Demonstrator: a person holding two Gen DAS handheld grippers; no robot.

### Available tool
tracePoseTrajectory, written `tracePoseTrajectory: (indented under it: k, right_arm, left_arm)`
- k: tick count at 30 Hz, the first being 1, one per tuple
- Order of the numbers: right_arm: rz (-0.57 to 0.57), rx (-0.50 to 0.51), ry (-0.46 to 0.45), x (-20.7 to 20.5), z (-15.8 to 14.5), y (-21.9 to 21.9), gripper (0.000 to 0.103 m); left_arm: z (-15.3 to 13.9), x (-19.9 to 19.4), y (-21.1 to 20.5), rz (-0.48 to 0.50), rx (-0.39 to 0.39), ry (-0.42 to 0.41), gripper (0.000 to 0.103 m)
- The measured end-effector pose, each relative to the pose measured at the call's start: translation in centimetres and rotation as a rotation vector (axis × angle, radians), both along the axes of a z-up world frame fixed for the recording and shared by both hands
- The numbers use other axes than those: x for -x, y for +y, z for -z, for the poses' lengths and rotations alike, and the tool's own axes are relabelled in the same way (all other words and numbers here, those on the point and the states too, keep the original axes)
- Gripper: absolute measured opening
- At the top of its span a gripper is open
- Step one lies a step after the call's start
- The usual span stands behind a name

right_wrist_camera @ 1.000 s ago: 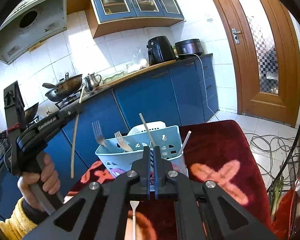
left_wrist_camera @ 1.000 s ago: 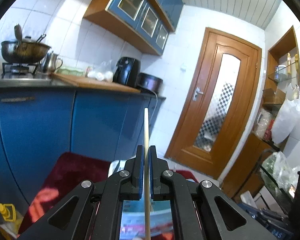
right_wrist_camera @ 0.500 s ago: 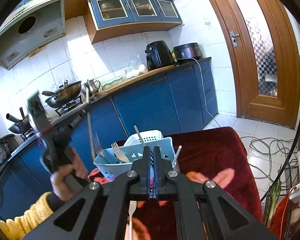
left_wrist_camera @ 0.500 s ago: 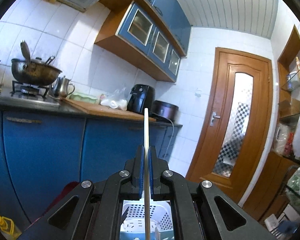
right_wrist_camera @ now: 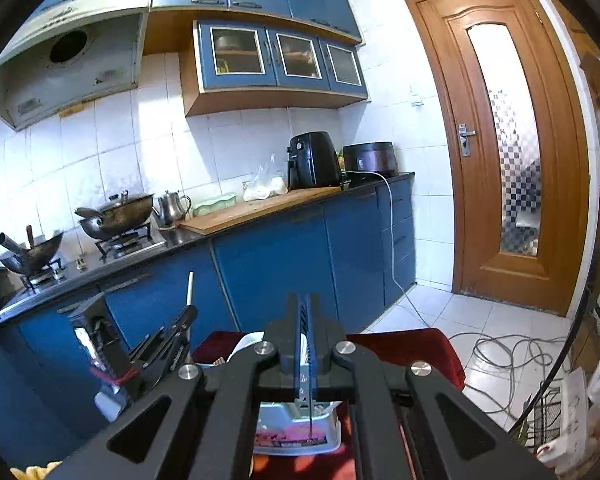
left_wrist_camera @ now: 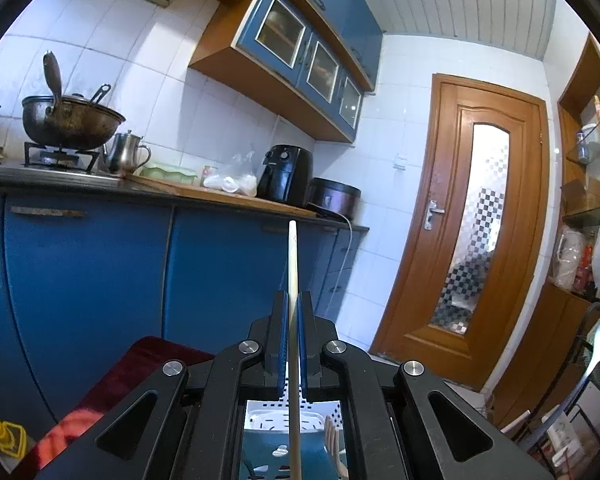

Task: Organize utensils
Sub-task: 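Carry the silver fork with the right tool to the holder while the left tool carries the wooden chopstick, then drop the fork into the holder with the right tool while the left tool releases the chopstick inside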

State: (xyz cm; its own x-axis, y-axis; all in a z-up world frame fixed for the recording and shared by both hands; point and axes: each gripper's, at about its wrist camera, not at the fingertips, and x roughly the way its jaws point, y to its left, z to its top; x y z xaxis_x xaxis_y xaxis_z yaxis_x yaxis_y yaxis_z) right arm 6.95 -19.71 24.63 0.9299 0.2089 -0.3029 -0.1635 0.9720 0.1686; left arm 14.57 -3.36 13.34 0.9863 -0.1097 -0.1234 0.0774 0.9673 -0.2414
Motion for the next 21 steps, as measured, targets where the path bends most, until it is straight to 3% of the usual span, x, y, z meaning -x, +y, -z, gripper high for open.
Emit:
tracePoseTrajectory:
  k: [5, 15, 21]
  right_arm:
    - [0.001, 0.026, 0.051, -2.8, 1.2, 1.1, 0.004]
    - [0.033, 0.047, 0.01, -5.4, -0.1, 1.5, 0.003]
    - [0.018, 0.044, 0.048, -6.2, 1.0, 1.6, 0.003]
  left_arm:
    - [0.0, 0.0, 0.3, 0.001, 0.013, 0.003, 0.004]
    - [0.0, 0.0, 0.4, 0.024, 0.011, 0.0, 0.004]
    - [0.3, -0.2, 0.4, 0.035, -0.003, 0.013, 0.004]
